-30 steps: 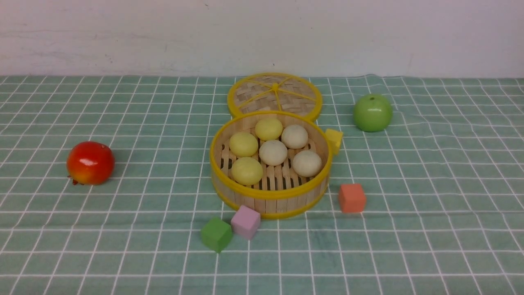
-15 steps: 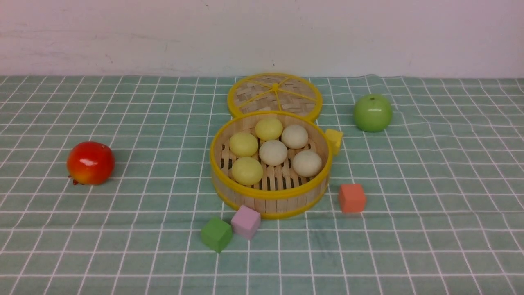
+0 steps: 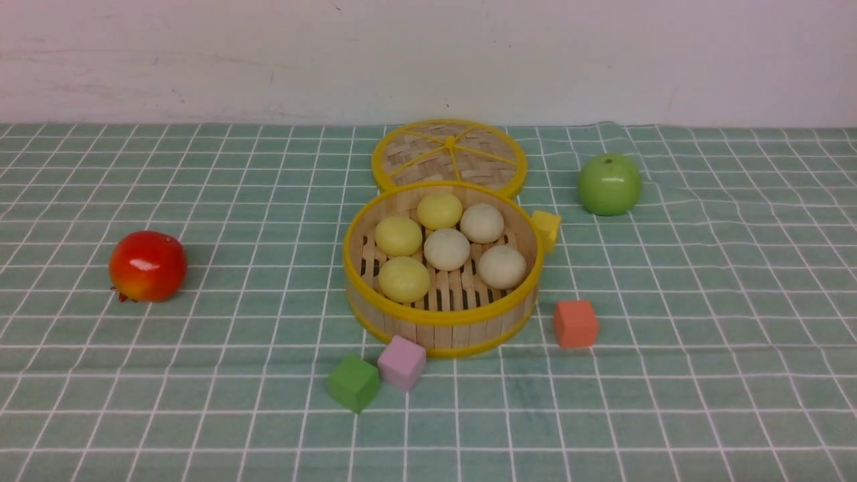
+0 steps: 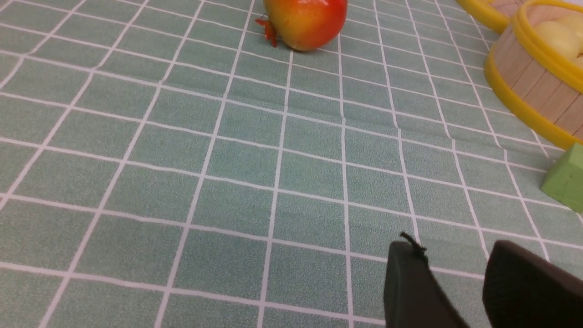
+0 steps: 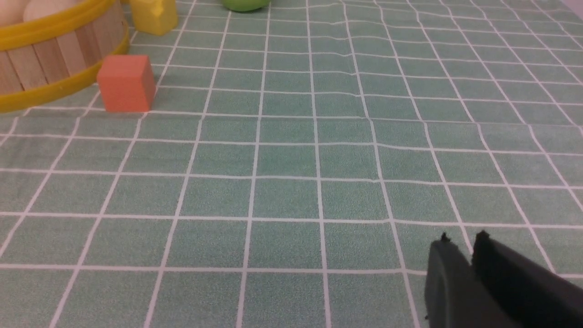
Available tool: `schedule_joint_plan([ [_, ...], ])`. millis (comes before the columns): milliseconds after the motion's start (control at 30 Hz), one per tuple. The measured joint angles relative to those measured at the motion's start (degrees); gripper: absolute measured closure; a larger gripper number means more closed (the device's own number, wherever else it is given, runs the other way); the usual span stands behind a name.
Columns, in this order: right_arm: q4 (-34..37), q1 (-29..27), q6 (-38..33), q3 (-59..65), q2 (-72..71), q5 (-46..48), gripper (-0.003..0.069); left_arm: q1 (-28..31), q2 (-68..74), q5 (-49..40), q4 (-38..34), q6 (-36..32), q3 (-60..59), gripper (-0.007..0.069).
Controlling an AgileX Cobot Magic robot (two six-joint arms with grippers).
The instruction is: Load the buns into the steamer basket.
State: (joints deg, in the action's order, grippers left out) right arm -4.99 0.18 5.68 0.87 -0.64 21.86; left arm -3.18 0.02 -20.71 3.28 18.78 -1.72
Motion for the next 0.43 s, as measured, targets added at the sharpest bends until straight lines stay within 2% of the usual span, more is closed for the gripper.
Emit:
schedule_joint_plan([
  [433, 0.0, 0.0, 0.0, 0.0, 0.0, 0.0, 0.0557, 0.0, 0.0, 0.0, 0.0, 0.0, 0.0, 0.0386],
])
